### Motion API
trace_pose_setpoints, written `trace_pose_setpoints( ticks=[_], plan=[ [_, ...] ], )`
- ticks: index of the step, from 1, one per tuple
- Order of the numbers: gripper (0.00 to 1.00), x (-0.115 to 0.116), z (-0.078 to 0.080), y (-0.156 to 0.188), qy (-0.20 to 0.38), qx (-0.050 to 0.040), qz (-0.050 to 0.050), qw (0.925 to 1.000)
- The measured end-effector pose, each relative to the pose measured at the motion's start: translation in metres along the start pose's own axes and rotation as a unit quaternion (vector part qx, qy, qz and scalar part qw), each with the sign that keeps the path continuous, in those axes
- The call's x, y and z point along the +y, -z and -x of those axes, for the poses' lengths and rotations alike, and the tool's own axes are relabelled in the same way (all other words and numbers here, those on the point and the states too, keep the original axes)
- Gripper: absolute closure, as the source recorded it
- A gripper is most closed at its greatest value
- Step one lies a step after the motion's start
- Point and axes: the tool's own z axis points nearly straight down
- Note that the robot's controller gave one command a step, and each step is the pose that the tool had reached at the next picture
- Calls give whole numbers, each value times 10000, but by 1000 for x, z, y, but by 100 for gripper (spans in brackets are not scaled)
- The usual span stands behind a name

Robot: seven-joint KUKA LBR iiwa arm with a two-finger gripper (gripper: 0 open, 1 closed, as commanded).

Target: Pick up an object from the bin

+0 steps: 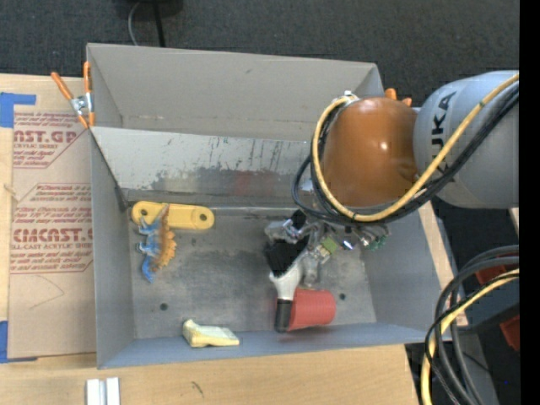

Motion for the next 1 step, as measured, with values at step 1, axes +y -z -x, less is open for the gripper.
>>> trace_pose_setpoints(
  ticks=[1],
  plan=[
    [100,-13,20,2,56,-120,-93,9999]
  ],
)
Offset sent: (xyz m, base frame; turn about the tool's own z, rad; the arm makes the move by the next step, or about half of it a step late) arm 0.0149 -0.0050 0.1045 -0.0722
